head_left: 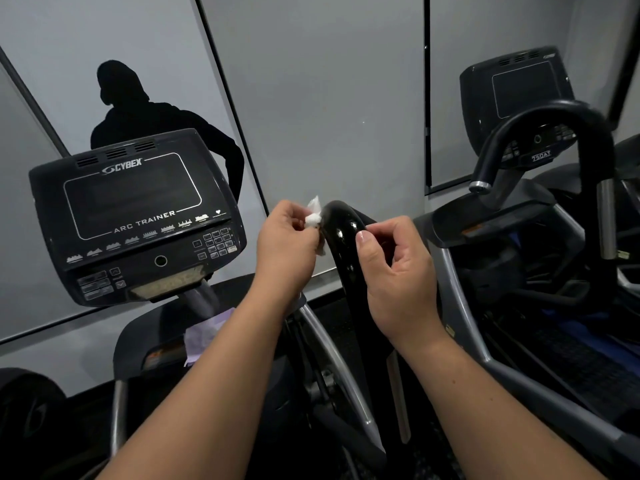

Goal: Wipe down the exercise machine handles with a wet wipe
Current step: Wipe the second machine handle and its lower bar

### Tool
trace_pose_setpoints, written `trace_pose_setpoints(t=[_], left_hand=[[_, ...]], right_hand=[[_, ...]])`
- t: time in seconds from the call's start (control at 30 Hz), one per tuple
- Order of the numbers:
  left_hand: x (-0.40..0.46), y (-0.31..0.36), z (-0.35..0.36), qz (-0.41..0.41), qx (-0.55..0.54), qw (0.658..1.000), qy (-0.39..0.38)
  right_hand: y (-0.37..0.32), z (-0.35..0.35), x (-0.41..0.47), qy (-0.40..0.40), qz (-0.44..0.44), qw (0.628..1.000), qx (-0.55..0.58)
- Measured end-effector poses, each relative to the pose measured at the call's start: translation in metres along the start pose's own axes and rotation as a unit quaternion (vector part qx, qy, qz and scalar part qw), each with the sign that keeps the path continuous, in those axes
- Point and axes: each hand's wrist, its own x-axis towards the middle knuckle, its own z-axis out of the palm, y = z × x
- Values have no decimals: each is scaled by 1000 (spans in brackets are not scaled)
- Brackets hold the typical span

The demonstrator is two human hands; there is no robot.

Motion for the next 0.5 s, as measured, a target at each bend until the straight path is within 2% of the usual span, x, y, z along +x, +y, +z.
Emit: trace_pose_setpoints(t=[0.07, 0.2, 0.33, 0.5], left_hand=[[0, -4, 2, -47, -67, 997, 9], [-8, -9, 9, -61, -173, 982, 55], [-9, -11, 20, -138, -218, 966, 26], [-10, -12, 14, -109, -255, 959, 55]], right_hand=[[0, 0, -1, -4, -2, 1000, -1], [1, 0, -1, -2, 0, 1000, -1], [1, 0, -1, 2, -2, 1000, -2], [2, 2, -1, 11, -2, 1000, -6]])
